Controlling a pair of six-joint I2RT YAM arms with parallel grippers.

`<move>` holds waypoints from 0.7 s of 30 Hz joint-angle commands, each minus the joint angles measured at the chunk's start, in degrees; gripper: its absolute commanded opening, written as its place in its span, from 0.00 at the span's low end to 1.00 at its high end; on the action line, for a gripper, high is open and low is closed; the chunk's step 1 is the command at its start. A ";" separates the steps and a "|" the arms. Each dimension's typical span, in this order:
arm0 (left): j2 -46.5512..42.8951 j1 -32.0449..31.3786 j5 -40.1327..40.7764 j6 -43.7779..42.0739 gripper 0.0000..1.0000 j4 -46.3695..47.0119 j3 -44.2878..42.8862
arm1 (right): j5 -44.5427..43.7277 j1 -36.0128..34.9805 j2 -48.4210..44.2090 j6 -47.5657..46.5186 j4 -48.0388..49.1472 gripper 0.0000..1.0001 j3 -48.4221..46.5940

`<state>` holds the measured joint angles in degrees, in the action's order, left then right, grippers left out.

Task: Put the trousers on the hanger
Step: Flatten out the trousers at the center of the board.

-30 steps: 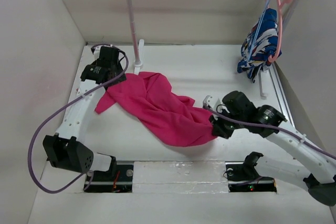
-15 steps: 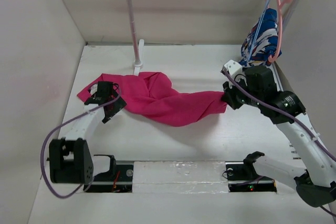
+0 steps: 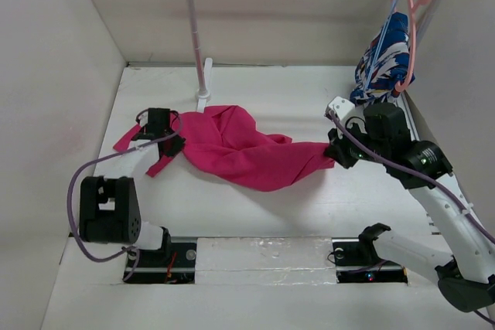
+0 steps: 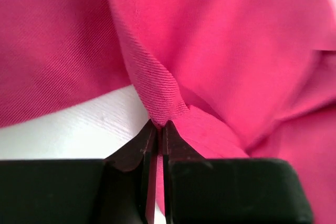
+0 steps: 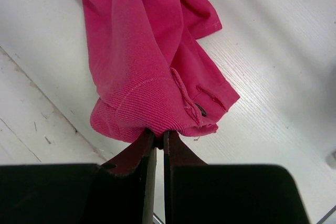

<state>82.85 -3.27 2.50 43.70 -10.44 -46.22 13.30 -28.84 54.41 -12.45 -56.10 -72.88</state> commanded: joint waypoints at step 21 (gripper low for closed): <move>-7.02 -4.03 16.92 -18.99 0.00 -44.86 -57.87 | -8.64 8.09 6.05 -6.80 3.26 0.00 -9.67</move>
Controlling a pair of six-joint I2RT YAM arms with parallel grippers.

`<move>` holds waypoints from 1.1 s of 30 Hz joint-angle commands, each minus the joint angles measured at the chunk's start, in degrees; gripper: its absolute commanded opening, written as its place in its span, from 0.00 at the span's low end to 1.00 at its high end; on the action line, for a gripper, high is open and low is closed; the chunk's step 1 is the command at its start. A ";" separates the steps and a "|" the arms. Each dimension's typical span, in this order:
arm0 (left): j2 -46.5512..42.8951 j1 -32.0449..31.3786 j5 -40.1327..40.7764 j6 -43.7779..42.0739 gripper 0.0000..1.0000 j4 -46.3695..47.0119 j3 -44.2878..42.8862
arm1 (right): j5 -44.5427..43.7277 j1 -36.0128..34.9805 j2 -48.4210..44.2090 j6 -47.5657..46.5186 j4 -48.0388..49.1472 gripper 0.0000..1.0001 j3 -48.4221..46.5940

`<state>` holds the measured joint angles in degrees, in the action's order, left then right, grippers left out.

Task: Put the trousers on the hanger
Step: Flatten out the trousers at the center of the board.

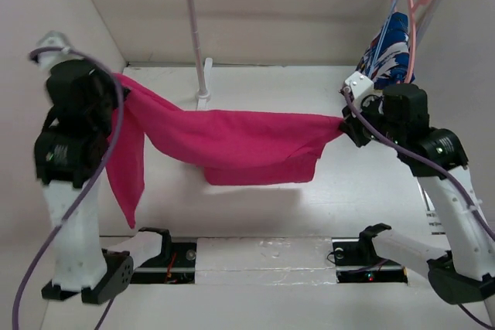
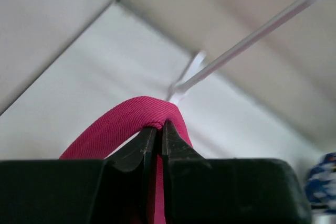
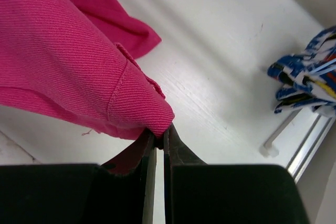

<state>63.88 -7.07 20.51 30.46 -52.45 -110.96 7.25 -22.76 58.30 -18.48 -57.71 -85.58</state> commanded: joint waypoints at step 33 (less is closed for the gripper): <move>33.40 -20.04 -7.59 -15.86 0.78 13.85 17.53 | 6.37 -7.86 3.74 17.51 26.18 0.67 40.83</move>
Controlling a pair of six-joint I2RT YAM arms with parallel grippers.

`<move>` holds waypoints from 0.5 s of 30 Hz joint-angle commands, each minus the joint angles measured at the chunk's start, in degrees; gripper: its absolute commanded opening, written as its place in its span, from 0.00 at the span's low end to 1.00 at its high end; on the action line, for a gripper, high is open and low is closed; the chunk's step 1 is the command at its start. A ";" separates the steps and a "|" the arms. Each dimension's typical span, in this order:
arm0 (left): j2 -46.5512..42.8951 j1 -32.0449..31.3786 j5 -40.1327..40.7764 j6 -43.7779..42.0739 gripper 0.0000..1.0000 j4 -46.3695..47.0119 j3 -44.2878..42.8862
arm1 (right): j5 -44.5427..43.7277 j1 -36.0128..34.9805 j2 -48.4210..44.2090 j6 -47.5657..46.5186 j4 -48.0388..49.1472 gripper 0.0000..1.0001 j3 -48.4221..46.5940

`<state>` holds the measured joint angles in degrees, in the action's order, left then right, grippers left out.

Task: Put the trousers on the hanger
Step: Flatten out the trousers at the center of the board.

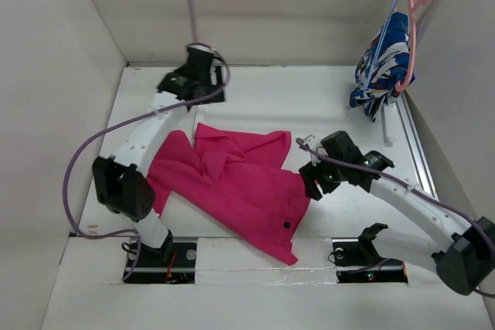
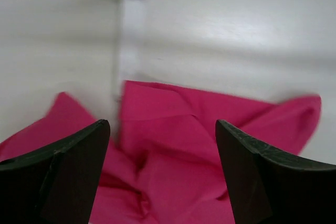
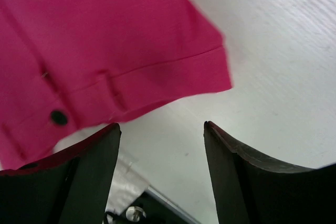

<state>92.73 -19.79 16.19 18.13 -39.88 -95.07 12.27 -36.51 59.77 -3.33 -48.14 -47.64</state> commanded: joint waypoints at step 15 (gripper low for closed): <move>17.40 4.50 -7.84 2.79 0.91 10.34 10.07 | 6.45 11.11 16.17 9.75 41.81 0.74 14.76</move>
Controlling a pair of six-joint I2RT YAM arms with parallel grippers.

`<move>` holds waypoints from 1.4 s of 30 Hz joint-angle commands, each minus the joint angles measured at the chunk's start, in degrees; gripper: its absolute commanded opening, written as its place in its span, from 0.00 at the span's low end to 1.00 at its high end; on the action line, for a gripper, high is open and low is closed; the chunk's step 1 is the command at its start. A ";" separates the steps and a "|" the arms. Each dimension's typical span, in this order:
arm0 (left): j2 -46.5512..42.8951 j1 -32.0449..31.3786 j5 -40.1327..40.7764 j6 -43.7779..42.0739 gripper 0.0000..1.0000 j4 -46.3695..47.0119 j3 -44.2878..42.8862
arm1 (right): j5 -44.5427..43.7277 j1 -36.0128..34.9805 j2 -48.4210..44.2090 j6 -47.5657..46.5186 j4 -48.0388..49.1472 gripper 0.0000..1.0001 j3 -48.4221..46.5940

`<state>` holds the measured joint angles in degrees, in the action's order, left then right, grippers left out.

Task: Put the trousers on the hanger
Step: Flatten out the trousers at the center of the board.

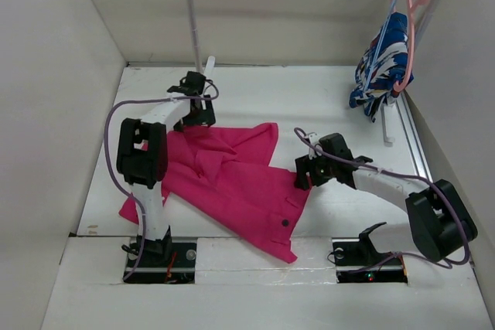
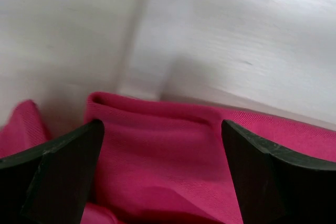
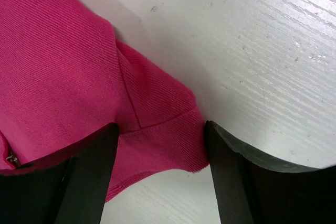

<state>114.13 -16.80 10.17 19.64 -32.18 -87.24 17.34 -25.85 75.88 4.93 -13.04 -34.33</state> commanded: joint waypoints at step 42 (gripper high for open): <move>-71.40 4.14 33.85 21.94 0.00 -19.50 -6.54 | -8.46 12.05 -39.57 -15.74 -54.10 0.00 -41.15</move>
<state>44.53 -13.52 27.99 39.66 -48.71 -92.47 16.32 -14.41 37.41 -9.04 -55.48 -71.31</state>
